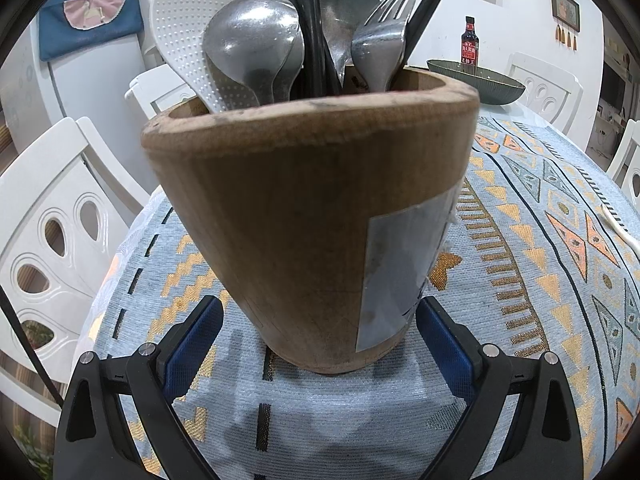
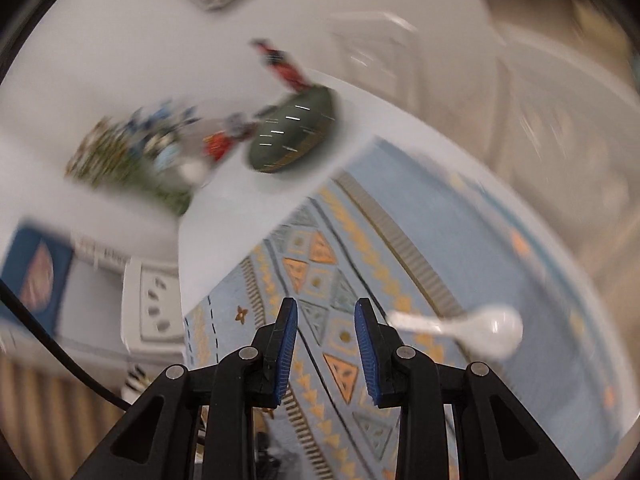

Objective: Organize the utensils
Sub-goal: 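Return the right gripper to the pile and grasp the white ceramic spoon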

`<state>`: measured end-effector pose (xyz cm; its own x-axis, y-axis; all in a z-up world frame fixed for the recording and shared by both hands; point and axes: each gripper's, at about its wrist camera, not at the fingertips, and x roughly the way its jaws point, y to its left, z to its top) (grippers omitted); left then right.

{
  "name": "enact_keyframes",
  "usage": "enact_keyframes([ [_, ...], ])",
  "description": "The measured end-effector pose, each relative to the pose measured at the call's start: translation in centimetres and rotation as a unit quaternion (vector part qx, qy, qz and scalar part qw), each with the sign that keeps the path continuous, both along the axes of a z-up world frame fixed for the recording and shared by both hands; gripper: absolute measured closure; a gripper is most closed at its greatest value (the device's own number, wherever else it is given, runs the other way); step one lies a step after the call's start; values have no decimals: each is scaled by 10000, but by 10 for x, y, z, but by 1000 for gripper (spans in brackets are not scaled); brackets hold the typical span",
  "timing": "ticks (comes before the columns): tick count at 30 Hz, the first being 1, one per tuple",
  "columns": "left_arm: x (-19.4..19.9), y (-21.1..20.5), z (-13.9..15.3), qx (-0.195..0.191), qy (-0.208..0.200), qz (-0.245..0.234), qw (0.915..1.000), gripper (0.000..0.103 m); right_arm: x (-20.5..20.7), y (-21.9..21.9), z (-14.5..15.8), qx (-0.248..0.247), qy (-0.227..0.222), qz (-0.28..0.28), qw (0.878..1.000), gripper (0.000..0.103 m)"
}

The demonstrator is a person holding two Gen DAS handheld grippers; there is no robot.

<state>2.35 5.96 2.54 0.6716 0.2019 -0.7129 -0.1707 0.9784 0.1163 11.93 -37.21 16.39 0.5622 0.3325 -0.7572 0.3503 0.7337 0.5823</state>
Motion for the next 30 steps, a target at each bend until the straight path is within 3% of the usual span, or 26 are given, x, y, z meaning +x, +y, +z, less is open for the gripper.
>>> enact_keyframes([
  [4, 0, 0, 0, -1, 1, 0, 10000, 6, -11, -41, -60, 1171, 729, -773, 9874, 67],
  [6, 0, 0, 0, 0, 0, 0, 10000, 6, -20, -59, -97, 1799, 1126, -1215, 9696, 66],
  [10, 0, 0, 0, -1, 1, 0, 10000, 6, -34, -76, -144, 2255, 1713, -1762, 9427, 66],
  [13, 0, 0, 0, 2, 1, 1, 10000, 6, -43, -87, -163, 2190, 2018, -2023, 9330, 66],
  [16, 0, 0, 0, -3, 1, 0, 10000, 5, -48, -94, -170, 1883, 2242, -2154, 9316, 62],
  [24, 0, 0, 0, -6, 1, -1, 10000, 5, -50, -102, -187, 1424, 2445, -2214, 9332, 60],
  [27, 0, 0, 0, 0, 3, -1, 10000, 5, -45, -101, -190, 1331, 2440, -2166, 9359, 51],
  [30, 0, 0, 0, -3, 2, -1, 10000, 5, -36, -98, -188, 1154, 2380, -2103, 9412, 50],
])
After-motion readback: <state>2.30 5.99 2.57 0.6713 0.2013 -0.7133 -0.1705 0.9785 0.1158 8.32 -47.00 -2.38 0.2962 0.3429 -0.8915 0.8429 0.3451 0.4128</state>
